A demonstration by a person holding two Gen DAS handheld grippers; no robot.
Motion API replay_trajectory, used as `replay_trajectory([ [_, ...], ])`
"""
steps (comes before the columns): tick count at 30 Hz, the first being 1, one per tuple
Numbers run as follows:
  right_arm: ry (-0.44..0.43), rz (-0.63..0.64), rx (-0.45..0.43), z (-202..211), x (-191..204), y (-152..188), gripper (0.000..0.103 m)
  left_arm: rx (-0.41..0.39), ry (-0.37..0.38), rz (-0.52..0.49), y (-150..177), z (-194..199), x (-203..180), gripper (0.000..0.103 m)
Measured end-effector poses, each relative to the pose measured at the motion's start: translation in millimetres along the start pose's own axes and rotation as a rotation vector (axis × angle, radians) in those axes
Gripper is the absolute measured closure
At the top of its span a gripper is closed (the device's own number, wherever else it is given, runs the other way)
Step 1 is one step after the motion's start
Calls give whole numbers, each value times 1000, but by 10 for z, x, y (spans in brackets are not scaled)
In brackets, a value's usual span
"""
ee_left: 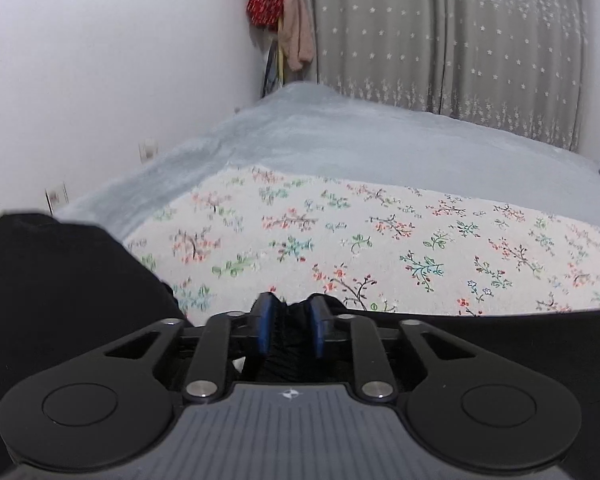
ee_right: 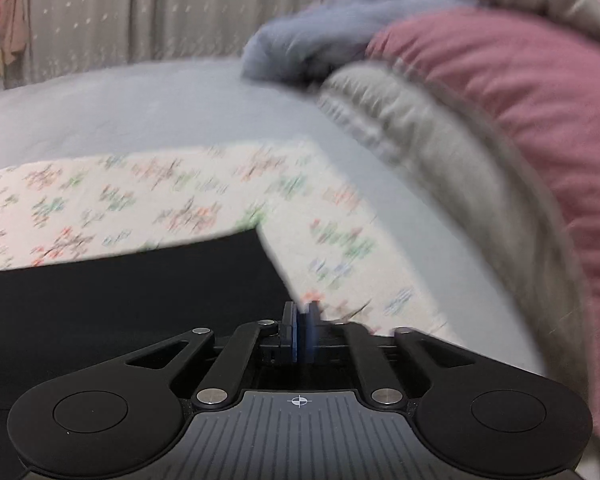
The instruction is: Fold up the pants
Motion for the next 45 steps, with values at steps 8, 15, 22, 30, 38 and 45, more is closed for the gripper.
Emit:
replay_trajectory([
  [8, -71, -52, -113, -102, 171, -349, 4, 7, 3, 142, -137, 9, 307, 22],
  [15, -42, -111, -58, -668, 288, -416, 45, 80, 50, 71, -33, -169, 275, 25],
  [22, -5, -30, -69, -602, 447, -474, 100, 115, 26, -38, 88, -278, 182, 77],
  [30, 2, -49, -200, 101, 312, -564, 101, 34, 67, 12, -45, 17, 224, 83],
  [38, -43, -59, -345, 1148, 24, -547, 101, -123, 124, 123, -185, 757, 483, 84],
  [45, -122, -128, -468, 2132, -405, 156, 101, -217, 180, 239, 81, 1333, 881, 84],
])
Point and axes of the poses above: each gripper's, at about its wrist camera, not at the fingertips, and z roughly against the way its jaws point, x to its left, y to its underside, the point moved 2 cm from there along -z, roughly the way its jaws point, and after that the axes turned 7 degrees about -y, right-handed, at the moved point
